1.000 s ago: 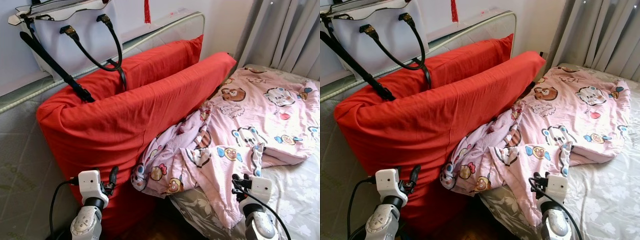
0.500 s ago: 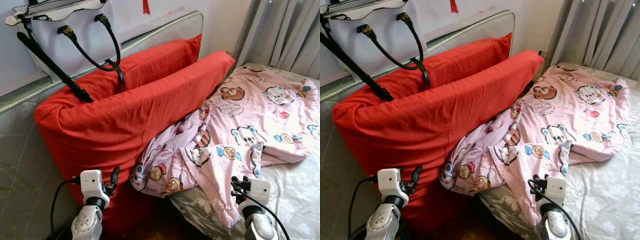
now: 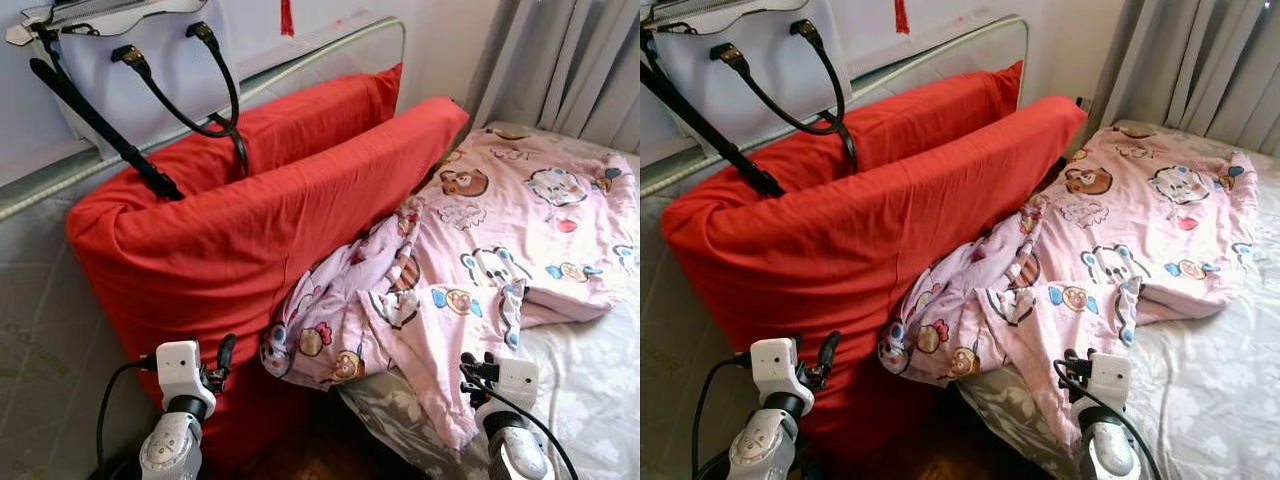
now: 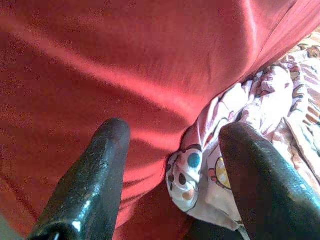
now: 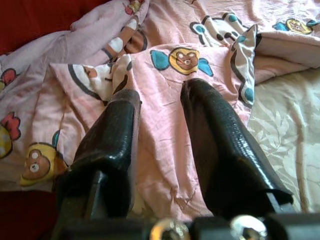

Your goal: Clean up the room

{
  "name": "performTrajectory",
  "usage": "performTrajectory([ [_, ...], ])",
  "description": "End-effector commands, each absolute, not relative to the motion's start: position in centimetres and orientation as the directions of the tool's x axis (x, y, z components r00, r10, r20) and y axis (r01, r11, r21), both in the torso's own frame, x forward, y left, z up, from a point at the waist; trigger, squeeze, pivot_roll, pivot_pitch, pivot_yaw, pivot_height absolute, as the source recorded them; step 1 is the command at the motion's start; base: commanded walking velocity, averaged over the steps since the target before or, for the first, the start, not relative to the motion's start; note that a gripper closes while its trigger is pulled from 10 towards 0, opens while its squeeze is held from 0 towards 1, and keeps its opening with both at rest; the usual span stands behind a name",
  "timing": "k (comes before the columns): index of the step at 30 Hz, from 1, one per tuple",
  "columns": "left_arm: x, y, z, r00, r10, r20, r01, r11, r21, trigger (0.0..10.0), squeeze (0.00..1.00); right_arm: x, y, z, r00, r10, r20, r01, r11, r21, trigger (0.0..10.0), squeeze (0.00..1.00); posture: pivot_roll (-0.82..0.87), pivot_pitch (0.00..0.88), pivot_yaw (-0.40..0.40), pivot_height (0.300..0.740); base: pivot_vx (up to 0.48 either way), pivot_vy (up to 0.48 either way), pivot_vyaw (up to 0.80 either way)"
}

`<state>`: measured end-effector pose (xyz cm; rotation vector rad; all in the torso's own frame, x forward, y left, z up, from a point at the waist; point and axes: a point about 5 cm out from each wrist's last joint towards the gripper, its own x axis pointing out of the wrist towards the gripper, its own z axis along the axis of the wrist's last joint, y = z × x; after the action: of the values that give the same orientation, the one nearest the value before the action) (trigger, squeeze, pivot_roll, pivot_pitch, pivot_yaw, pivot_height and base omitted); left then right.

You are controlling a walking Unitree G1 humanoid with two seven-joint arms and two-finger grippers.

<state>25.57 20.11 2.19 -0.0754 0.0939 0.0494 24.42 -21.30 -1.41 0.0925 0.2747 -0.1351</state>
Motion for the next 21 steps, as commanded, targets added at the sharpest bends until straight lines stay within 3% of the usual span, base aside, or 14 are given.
performTrajectory([
  [1, 25.33, 20.48, 2.06, 0.993, 0.060, -0.106, -0.068, 0.995, -0.074, 10.0, 0.00, 24.45, -21.19, -1.48, 0.950, -0.117, -0.288, 0.142, 0.988, 0.067, 10.0, 0.00, -0.11, 0.057, 0.016, 0.705, 0.000, 0.000, 0.00],
  [21, 25.35, 20.32, 2.04, 0.992, 0.055, -0.112, -0.064, 0.995, -0.082, 10.0, 0.00, 24.53, -21.06, -1.34, 0.954, -0.116, -0.275, 0.139, 0.988, 0.065, 10.0, 0.00, -0.11, 0.061, 0.012, 0.685, 0.000, 0.000, 0.00],
])
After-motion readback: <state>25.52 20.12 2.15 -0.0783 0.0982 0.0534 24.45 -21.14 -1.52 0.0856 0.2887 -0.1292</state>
